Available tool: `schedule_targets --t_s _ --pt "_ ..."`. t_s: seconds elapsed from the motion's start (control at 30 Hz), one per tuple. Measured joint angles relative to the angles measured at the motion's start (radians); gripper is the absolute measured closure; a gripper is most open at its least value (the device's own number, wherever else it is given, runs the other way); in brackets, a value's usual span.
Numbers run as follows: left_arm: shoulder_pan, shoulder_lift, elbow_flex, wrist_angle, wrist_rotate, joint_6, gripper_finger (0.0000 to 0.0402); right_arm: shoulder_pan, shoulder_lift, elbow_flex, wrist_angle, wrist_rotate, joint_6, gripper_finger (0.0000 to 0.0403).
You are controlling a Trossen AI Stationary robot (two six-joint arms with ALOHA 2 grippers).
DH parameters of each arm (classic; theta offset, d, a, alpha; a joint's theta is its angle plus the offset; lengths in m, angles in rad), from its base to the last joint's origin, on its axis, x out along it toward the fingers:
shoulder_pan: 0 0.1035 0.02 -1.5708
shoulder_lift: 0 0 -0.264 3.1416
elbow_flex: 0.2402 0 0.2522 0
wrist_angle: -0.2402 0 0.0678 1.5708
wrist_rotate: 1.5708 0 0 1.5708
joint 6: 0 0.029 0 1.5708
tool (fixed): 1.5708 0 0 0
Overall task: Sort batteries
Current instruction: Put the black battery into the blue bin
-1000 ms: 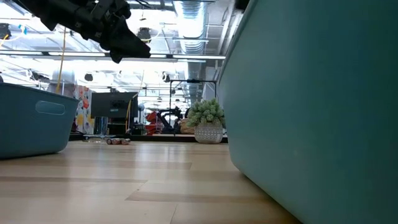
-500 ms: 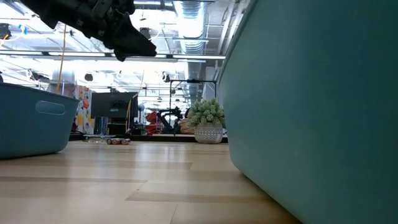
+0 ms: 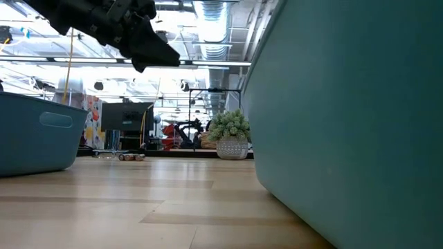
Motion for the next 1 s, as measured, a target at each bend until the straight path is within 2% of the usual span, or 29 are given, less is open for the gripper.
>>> schedule_targets --t_s 0.13,0.33,0.4,0.5,0.6,0.7,0.77,0.87,1.0 --pt "-0.059 -0.047 0.000 -0.010 -0.030 0.019 0.0285 0.006 -0.055 0.000 0.003 0.110 -0.059 0.0176" --pt "-0.194 -0.128 0.000 -0.117 -0.091 0.025 0.0292 0.036 -0.151 0.001 0.003 0.404 -0.228 0.0183" --pt "-0.246 -0.131 0.010 -0.173 -0.131 -0.018 0.0296 0.033 -0.173 0.001 0.005 0.450 -0.283 0.0186" --pt "-0.344 -0.118 0.065 -0.352 -0.239 -0.128 0.0300 0.024 -0.196 0.001 0.000 0.527 -0.351 0.0189" --pt "-0.456 -0.094 0.140 -0.505 -0.371 -0.245 0.0300 0.022 -0.211 0.001 -0.024 0.609 -0.402 0.0190" --pt "-0.569 -0.061 0.236 -0.591 -0.435 -0.346 0.0300 0.020 -0.229 -0.013 -0.006 0.655 -0.430 0.0191" --pt "-0.635 -0.025 0.301 -0.668 -0.456 -0.413 0.0301 0.021 -0.254 -0.059 0.083 0.672 -0.459 0.0191" --pt "-0.710 0.053 0.412 -0.826 -0.449 -0.556 0.0301 0.019 -0.300 -0.183 0.306 0.672 -0.533 0.0191" --pt "-0.780 0.191 0.534 -1.018 -0.342 -0.794 0.0291 -0.012 -0.365 -0.354 0.592 0.667 -0.621 0.0191"
